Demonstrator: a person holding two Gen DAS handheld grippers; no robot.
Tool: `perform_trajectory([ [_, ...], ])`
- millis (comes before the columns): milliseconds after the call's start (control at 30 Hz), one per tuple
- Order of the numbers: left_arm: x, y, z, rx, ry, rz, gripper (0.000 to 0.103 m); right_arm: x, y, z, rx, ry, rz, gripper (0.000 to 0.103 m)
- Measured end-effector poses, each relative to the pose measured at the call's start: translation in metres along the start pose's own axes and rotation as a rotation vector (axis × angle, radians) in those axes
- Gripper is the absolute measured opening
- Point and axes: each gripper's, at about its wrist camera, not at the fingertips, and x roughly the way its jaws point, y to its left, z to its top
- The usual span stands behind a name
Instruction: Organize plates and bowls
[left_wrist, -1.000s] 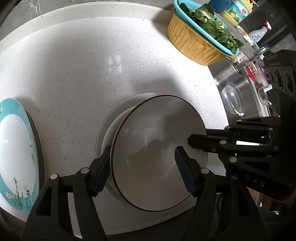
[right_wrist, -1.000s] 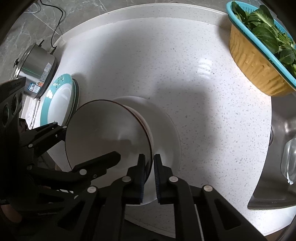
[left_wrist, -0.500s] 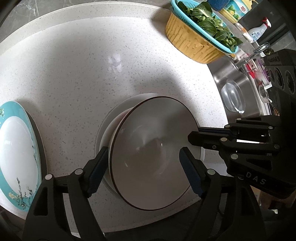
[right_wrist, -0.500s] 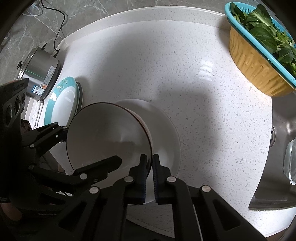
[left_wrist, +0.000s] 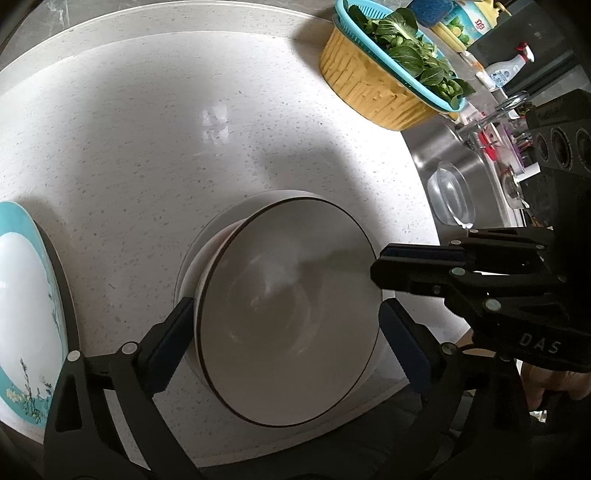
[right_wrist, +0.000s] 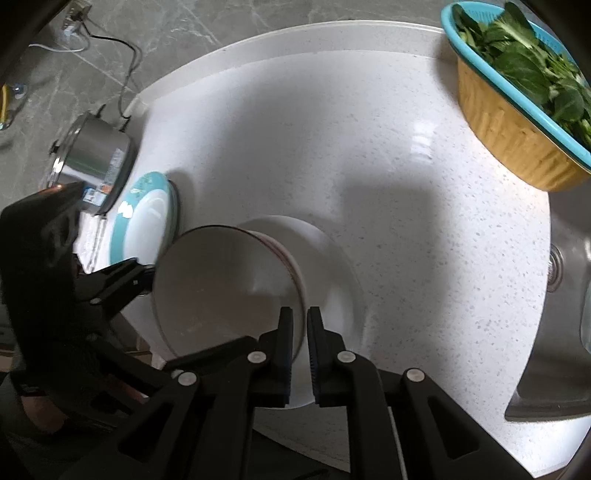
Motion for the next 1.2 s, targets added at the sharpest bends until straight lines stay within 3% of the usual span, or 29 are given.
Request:
perform_trajectory([
  [133,-0.001,0.001,0.0,0.002,0.001,-0.016,0.099,-0.004,-0.007,0.002,0.021,-0.007,0.015,0.032],
  [233,-0.001,-0.003,0.001,0.024,0.005,0.01,0.099,-0.006,-0.016,0.003,0.043,-0.012,0.024,0.034],
  [333,-0.001,-0.012,0.002,0.076,0.008,0.077,0.099,-0.005,-0.021,0.001,0.053,-0.011,0.026,0.034],
  [500,-0.007,-0.027,0.005,0.183,-0.026,0.266,0.103,0.0,-0.021,-0.003,0.062,0.0,0.028,0.034],
  [700,-0.01,-0.023,0.006,0.157,-0.018,0.211,0.103,-0.002,-0.021,-0.003,0.07,-0.016,0.04,0.035],
  [833,-0.034,-0.005,0.001,0.071,-0.074,0.177,0.103,-0.011,-0.031,-0.001,0.082,-0.039,0.036,0.038],
  [933,-0.055,0.027,-0.015,-0.045,-0.096,0.166,0.103,-0.017,-0.04,-0.001,0.084,-0.051,0.031,0.045],
  [1100,-0.059,0.053,-0.051,-0.111,-0.071,0.166,0.103,-0.012,-0.045,-0.007,0.051,-0.02,0.028,0.045],
  [1200,-0.052,0.058,-0.072,-0.144,-0.047,0.126,0.102,-0.005,-0.044,-0.006,0.036,0.005,0.011,0.045],
])
